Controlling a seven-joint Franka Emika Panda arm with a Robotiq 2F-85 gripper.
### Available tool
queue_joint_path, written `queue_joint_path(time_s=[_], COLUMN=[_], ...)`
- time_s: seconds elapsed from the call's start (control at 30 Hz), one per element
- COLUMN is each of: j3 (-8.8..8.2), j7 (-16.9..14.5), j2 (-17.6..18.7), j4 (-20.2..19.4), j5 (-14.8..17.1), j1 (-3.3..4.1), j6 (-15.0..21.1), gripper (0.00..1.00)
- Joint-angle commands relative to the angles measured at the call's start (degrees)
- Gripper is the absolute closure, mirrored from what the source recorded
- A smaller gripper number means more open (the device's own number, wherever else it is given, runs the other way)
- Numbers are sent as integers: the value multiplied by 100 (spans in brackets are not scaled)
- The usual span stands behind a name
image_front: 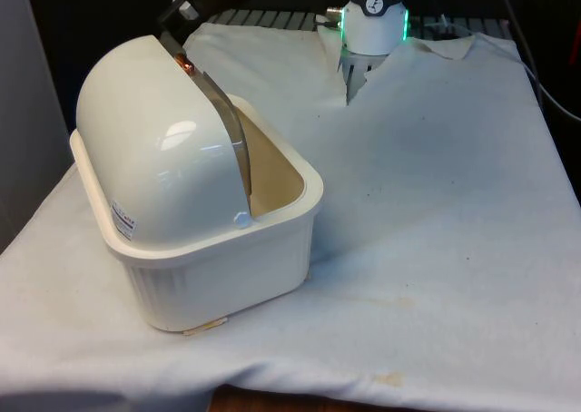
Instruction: Open the lid, then close it.
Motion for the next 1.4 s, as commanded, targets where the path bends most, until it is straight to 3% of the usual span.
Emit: queue_joint_path(time_s=[0.0, 0.1, 0.13, 0.17, 0.37, 0.4, 0.43, 0.5, 0.67, 0.7, 0.73, 0.97, 1.0, 1.03, 1.23, 1.27, 1.3, 1.33, 1.37], j3=[6, -34, -57, -46, -63, -92, -63, -57, -46, -92, -40, -29, -80, -29, -11, -11, -69, -11, -11], j7=[-97, -103, -6, -103, -120, -17, -126, -149, -286, -166, -344, -556, -424, -579, -773, -814, -670, -854, -888], j2=[-6, 0, 0, 0, 29, 11, 34, 40, 69, 57, 80, 183, 149, 206, 338, 338, 350, 332, 332], j4=[-34, -40, 0, -34, -23, 0, -23, -17, 23, 46, 63, 338, 309, 378, 527, 527, 567, 527, 521], j5=[160, 246, 115, 275, 521, 378, 561, 647, 945, 796, 1037, 1358, 1186, 1404, 1782, 1828, 1656, 1874, 1919], j1=[-57, -63, -6, -63, -80, -23, -80, -80, -69, -23, -63, -46, -11, -52, -63, -63, -11, -63, -63], j6=[155, 212, 97, 229, 269, 155, 264, 264, 229, 160, 212, 166, 149, 166, 166, 155, 143, 143, 126], gripper=[100, 100, 100, 100, 100, 100, 100, 100, 100, 100, 100, 100, 100, 100, 100, 100, 100, 100, 100])
